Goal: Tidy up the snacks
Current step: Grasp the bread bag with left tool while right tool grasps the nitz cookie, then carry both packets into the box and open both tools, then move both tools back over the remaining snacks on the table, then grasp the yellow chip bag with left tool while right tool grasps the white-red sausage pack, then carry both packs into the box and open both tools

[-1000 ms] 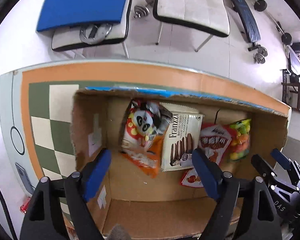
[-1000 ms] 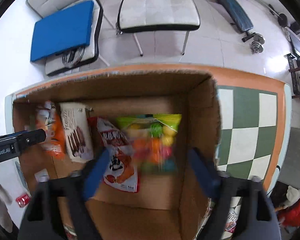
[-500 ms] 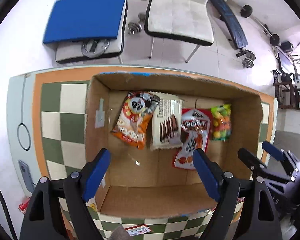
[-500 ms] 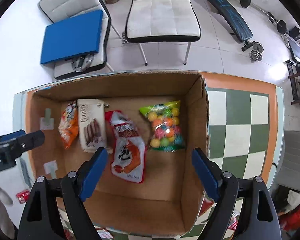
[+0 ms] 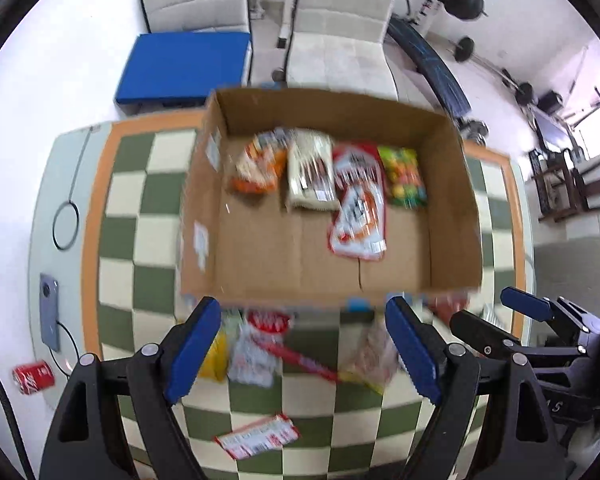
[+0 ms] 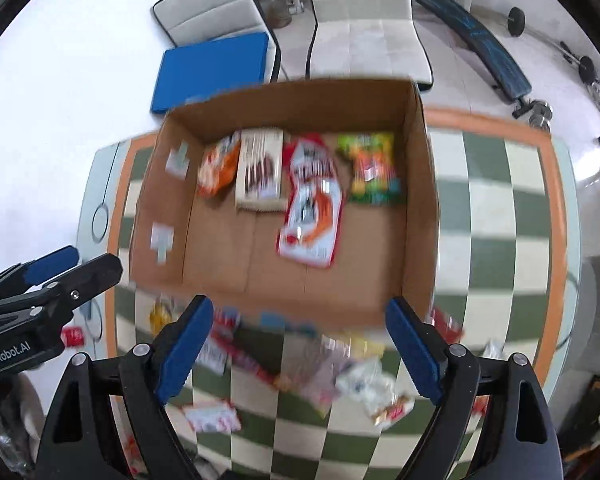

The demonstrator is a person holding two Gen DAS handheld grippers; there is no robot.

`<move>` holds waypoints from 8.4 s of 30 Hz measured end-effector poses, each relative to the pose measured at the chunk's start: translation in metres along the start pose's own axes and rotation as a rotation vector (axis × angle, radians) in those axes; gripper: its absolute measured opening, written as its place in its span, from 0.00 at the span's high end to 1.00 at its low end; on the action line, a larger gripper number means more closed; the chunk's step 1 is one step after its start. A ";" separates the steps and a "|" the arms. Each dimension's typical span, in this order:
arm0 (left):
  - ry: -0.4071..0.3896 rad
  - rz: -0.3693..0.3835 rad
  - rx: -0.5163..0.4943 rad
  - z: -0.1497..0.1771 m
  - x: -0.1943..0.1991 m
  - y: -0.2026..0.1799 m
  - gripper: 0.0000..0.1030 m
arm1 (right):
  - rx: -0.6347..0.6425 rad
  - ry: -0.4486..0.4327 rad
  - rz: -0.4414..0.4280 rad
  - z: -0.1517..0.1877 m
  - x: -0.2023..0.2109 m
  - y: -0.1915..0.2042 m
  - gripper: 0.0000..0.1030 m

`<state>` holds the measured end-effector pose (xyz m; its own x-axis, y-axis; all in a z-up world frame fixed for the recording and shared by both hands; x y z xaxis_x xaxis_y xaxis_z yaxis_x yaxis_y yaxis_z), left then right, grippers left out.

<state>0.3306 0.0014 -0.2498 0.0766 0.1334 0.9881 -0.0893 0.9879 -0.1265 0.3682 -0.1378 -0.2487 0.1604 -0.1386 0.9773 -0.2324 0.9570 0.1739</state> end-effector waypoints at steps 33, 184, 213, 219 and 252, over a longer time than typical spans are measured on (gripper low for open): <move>0.300 -0.303 -0.299 0.045 -0.227 -0.156 0.18 | -0.539 0.278 0.001 0.112 -0.142 -0.283 0.12; 0.345 0.028 0.390 0.117 -0.189 0.195 0.23 | -0.105 0.189 0.012 0.055 -0.251 0.135 0.10; 0.266 0.049 0.314 0.149 -0.172 0.171 0.52 | 0.105 0.141 0.123 0.105 -0.240 0.073 0.75; 0.278 0.061 0.298 0.153 -0.179 0.150 0.52 | 0.049 0.125 0.044 0.109 -0.226 0.054 0.76; 0.048 0.005 -0.073 -0.029 -0.004 0.025 0.54 | 0.021 -0.177 -0.183 0.026 0.023 0.028 0.79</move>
<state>0.3572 0.0281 -0.2597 0.1241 0.1399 0.9824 -0.0169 0.9902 -0.1389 0.3404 -0.1203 -0.2186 0.0317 -0.3533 0.9350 -0.2348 0.9066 0.3506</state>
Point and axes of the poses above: each gripper's, at about its wrist camera, not at the fingertips, and x roughly against the way its jaws point, y to its left, z to its underside, the point moved 9 cm from there along -x, roughly the way its jaws point, and after that the axes turned 14 degrees about y, right-handed, at the moved point
